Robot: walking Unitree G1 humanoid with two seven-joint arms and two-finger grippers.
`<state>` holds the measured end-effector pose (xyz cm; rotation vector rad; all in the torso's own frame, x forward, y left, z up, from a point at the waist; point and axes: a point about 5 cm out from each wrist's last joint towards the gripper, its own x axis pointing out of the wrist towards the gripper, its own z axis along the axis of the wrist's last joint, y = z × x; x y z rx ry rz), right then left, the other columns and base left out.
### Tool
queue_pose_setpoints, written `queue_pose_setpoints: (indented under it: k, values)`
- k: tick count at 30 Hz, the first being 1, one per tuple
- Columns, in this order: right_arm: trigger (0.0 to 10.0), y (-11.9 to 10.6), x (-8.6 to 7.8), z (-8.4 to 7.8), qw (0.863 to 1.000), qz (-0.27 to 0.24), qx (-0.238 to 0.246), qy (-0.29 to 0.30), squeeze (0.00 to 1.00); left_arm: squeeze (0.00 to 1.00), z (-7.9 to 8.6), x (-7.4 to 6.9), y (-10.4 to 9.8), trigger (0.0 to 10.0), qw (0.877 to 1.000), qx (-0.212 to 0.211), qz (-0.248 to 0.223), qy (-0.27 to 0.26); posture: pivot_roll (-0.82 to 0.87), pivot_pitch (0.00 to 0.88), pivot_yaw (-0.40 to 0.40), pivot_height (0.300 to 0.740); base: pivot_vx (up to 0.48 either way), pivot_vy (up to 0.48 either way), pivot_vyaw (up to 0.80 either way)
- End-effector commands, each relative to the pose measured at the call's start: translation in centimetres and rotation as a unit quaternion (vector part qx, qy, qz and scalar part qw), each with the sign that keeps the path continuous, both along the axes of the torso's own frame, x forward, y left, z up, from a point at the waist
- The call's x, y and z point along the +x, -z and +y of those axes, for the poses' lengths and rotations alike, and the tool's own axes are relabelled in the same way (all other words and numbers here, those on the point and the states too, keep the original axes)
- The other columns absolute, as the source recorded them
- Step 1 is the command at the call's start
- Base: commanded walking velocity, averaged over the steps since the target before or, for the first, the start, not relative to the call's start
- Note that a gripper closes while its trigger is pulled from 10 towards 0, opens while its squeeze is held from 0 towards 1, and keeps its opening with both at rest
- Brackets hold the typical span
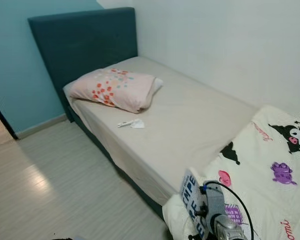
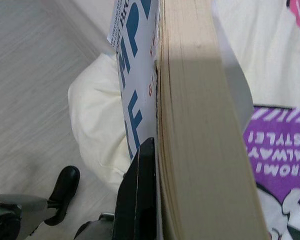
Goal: Clean up the room
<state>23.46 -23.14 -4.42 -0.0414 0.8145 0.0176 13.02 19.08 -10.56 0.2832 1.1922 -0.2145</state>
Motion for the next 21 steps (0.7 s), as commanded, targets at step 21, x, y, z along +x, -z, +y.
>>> queue_pose_setpoints:
  k: [21]
  values:
    - [10.0,0.4,0.0,3.9,0.985,-0.004,-0.012,-0.172,0.00,0.00,-0.4,-0.2,0.1,10.0,0.999,-0.005,-0.013,-0.032,0.02,0.002,-0.069,0.740,0.000,0.000,0.69]
